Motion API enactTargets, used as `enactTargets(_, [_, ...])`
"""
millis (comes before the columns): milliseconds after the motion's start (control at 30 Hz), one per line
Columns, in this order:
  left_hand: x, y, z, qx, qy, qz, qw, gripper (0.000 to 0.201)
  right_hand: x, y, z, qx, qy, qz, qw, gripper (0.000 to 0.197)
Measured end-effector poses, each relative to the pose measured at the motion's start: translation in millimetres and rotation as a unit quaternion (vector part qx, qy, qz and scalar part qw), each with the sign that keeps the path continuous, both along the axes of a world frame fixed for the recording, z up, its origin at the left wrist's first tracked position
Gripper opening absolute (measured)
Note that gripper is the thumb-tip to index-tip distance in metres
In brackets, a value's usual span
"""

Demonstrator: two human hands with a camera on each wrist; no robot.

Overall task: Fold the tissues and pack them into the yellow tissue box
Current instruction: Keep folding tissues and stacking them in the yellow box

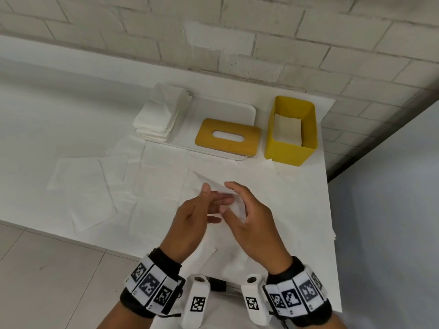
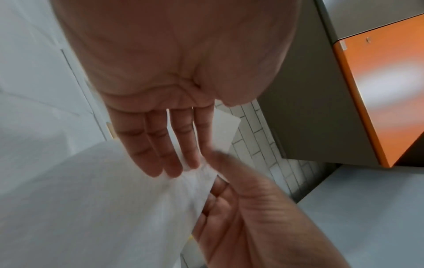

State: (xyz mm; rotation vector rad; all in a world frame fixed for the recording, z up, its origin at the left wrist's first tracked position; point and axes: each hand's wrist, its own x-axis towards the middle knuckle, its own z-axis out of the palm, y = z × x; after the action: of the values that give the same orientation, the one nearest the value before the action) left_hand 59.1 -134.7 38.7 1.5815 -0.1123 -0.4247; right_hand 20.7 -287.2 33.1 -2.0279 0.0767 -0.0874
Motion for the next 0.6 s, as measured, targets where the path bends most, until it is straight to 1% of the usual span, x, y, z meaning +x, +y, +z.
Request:
enactTargets(33, [0.2, 4.1, -0.5, 0.000, 0.000, 0.010, 1.000, 0.065, 1.4, -0.4, -2.8, -0.001, -0.008, -0.025, 1.000, 0.026])
enactTargets(67, [1.0, 7.9, -2.6, 0.000, -0.004, 0.029, 1.000, 0.062, 1.9, -1.9, -5.8, 0.002, -0.006, -0.044, 0.999, 0.014])
enactTargets(133, [5.5, 16.7, -12.6, 0.019, -0.028, 0.098, 0.995, 0.044, 1.5, -5.7, -11.6, 0.032, 0.011, -0.061, 0.998, 0.027])
enactTargets(167, [8.6, 22.3, -17.9, 0.041, -0.026, 0.120, 0.992, 0.043, 0.9, -6.7, -11.4, 0.064, 0.020, -0.058, 0.996, 0.029])
enactTargets(200, [11.6, 27.2, -22.7, 0.053, -0.003, 0.114, 0.992, 0.053, 0.7, -7.6, -11.0, 0.099, 0.033, -0.048, 0.993, 0.027])
enactTargets(233, [13.6, 29.8, -25.2, 0.039, 0.043, 0.077, 0.995, 0.062, 0.4, -8.4, -10.9, 0.134, 0.047, -0.033, 0.989, 0.025])
enactTargets(267, [13.6, 30.3, -25.6, 0.005, 0.103, 0.022, 0.994, 0.062, 1.2, -8.6, -13.3, 0.158, 0.062, -0.020, 0.985, 0.020])
enactTargets(300, [12.2, 29.7, -25.2, -0.037, 0.172, -0.029, 0.984, 0.055, 1.7, -8.1, -15.5, 0.170, 0.077, -0.010, 0.982, 0.016])
enactTargets(333, [10.1, 28.6, -23.1, -0.078, 0.237, -0.054, 0.967, 0.046, 1.8, -8.0, -17.5, 0.164, 0.092, 0.000, 0.982, 0.015])
enactTargets(367, [8.1, 27.4, -23.0, -0.101, 0.276, -0.055, 0.954, 0.041, 2.1, -8.1, -20.3, 0.143, 0.110, 0.012, 0.984, 0.018])
enactTargets(400, [6.4, 26.4, -25.5, -0.100, 0.283, -0.040, 0.953, 0.039, 2.7, -8.9, -22.8, 0.118, 0.130, 0.025, 0.984, 0.021])
enactTargets(433, [5.4, 25.6, -30.5, -0.075, 0.265, -0.019, 0.961, 0.037, 2.7, -11.2, -25.9, 0.098, 0.152, 0.034, 0.983, 0.019])
enactTargets(467, [4.6, 25.2, -34.5, -0.031, 0.237, 0.000, 0.971, 0.036, 1.9, -14.8, -29.2, 0.084, 0.169, 0.030, 0.982, 0.016])
enactTargets(500, [4.7, 26.1, -37.4, 0.014, 0.211, 0.022, 0.977, 0.035, 1.4, -19.4, -31.9, 0.074, 0.179, 0.013, 0.981, 0.014])
enactTargets(533, [5.1, 28.9, -40.2, 0.042, 0.192, 0.040, 0.980, 0.035, 1.9, -27.4, -37.5, 0.050, 0.179, -0.012, 0.983, 0.013])
enactTargets(567, [5.8, 32.6, -42.6, 0.050, 0.185, 0.058, 0.980, 0.035, 3.3, -38.6, -44.1, -0.006, 0.168, -0.042, 0.985, 0.013])
enactTargets(600, [6.9, 37.0, -43.8, 0.045, 0.183, 0.075, 0.979, 0.034, 6.3, -51.1, -52.4, -0.080, 0.157, -0.067, 0.982, 0.018])
